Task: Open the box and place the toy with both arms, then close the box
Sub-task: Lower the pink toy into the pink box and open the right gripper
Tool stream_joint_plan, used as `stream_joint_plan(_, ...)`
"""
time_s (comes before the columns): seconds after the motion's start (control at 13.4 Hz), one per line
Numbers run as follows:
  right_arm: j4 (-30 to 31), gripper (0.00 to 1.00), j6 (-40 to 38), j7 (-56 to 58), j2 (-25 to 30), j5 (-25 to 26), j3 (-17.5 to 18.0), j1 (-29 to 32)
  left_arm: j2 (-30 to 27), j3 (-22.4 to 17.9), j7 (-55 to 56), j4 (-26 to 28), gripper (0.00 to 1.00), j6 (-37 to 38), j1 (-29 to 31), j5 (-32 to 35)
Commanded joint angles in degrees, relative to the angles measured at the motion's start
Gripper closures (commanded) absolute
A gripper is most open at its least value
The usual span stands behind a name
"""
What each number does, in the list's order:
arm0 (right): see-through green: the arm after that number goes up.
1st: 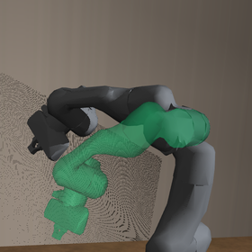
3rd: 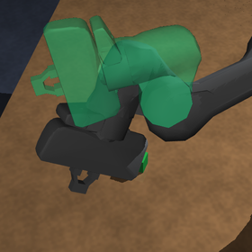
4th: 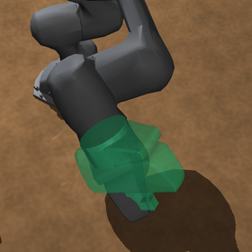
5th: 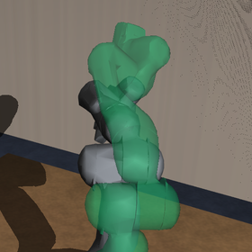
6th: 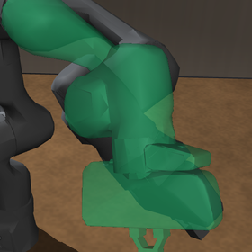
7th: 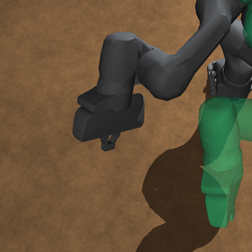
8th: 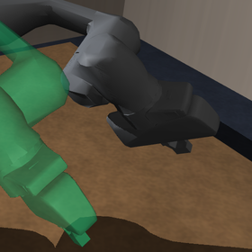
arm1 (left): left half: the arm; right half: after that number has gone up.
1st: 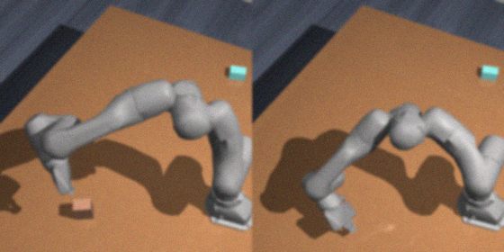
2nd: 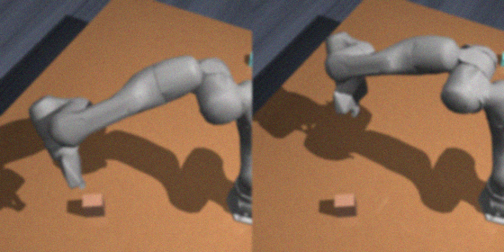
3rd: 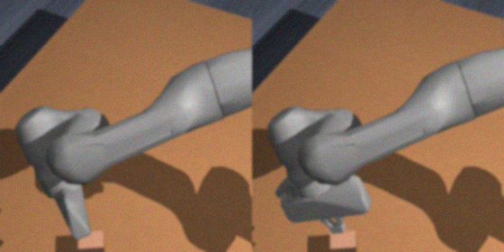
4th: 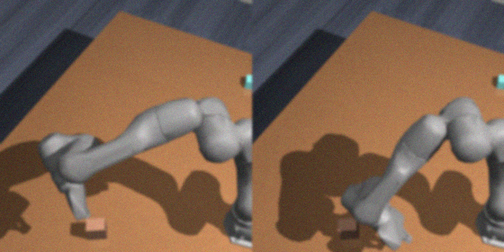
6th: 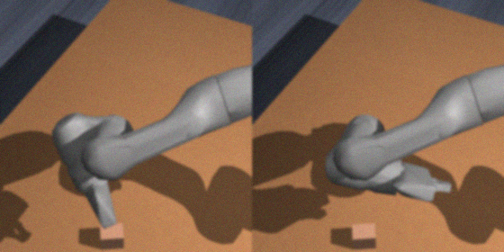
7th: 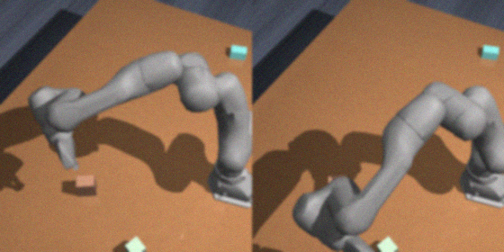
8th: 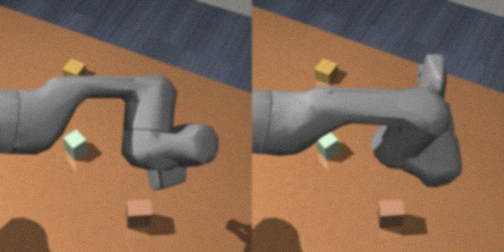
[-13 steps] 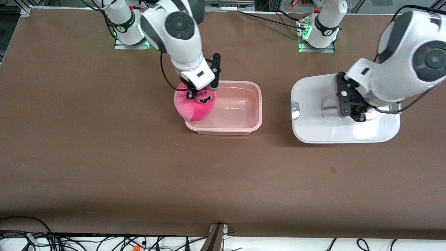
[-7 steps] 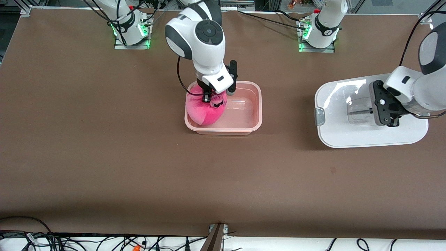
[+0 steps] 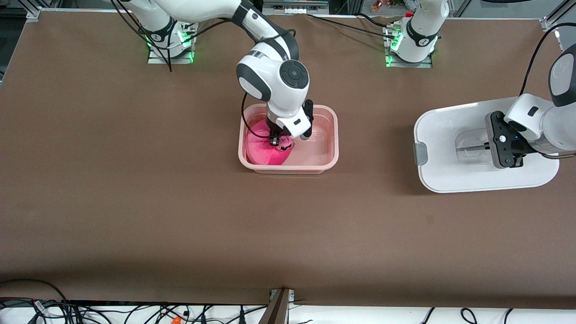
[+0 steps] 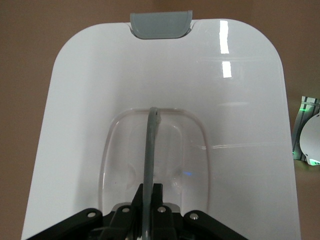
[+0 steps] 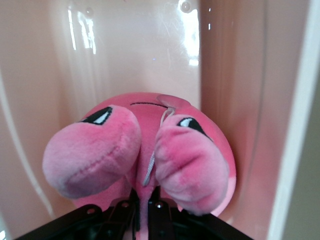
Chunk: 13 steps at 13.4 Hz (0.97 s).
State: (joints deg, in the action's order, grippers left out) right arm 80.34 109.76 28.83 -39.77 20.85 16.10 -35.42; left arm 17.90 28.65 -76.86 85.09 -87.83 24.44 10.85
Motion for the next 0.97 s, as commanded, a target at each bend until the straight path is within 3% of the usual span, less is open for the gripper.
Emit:
stream_joint_plan(0.0, -2.29, 0.0, 1.94, -3.84, -2.59, 1.38, -0.63, -0.79, 0.56, 0.44, -1.36, -1.85, 1.0, 0.82, -0.09, 1.02)
stream_joint_plan(0.22, -2.29, 0.0, 8.7, -13.68, -3.21, 1.21, -0.63, -2.19, 0.65, 0.53, -1.18, -1.85, 1.0, 0.82, -0.36, 1.01)
stream_joint_plan(0.52, -2.29, 0.0, 8.9, -16.0, -2.34, 1.12, -0.63, -2.47, 0.56, 1.06, -1.71, -1.77, 1.0, 1.09, -0.71, 0.49)
stream_joint_plan(0.75, -2.38, 0.0, 4.7, -16.26, 2.57, 1.03, -1.07, -2.29, 0.56, 1.23, -1.1, -1.77, 1.0, 1.08, -1.49, 0.22)
stream_joint_plan(0.9, -2.38, 0.0, 2.14, -16.52, 8.1, 0.6, -5.0, -1.85, 0.47, 1.23, -0.66, -1.85, 1.0, 1.17, -2.81, 0.22)
